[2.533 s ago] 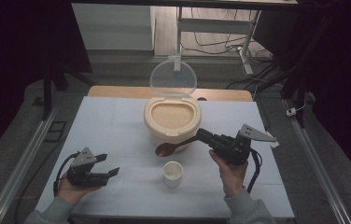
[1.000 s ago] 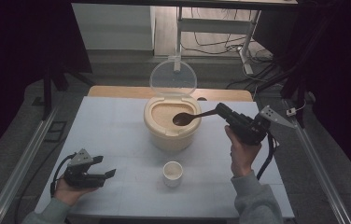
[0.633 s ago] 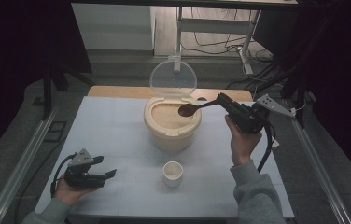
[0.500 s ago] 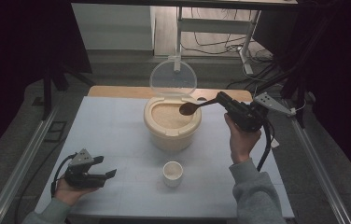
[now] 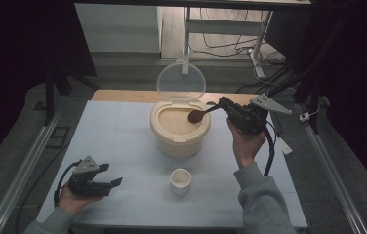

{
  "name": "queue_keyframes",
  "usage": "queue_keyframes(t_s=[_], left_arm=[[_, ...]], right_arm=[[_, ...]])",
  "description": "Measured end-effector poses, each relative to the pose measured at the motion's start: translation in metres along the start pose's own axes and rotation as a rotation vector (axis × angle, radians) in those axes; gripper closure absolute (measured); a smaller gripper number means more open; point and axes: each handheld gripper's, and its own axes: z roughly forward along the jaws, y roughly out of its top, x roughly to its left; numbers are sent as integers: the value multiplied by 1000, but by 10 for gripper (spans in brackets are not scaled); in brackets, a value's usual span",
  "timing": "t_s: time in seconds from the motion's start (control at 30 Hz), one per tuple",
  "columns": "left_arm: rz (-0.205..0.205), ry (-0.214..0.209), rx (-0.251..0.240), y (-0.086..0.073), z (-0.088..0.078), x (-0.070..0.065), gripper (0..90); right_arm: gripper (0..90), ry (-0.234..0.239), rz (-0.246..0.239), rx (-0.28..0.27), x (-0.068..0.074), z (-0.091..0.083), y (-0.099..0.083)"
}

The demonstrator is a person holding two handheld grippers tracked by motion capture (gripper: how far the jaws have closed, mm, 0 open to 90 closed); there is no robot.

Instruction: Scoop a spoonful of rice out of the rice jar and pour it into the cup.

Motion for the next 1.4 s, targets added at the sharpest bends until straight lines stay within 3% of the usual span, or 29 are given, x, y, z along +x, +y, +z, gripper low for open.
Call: queue_keyframes(t_s=[0.1, 0.3, 0.4, 0.43, 0.8, 0.83, 1.4], left_arm=[[1, 0, 1, 0, 0, 0, 238], [2, -2, 3, 0, 1, -1, 238], [4, -3, 3, 0, 1, -1, 238], [5, -4, 3, 0, 1, -1, 238], [11, -7, 10, 1, 3, -2, 238], [12, -8, 10, 1, 3, -2, 238], [16, -6, 10, 1, 3, -3, 238]], right_arm=[[826, 1, 6, 28, 2, 6, -3], [826, 32, 80, 78, 2, 17, -16], [826, 50, 140, 95, 0, 22, -24], [827, 62, 188, 104, -2, 25, -29], [825, 70, 365, 119, -13, 27, -40], [826, 79, 404, 129, -14, 29, -43], [827, 70, 626, 125, -31, 29, -51]])
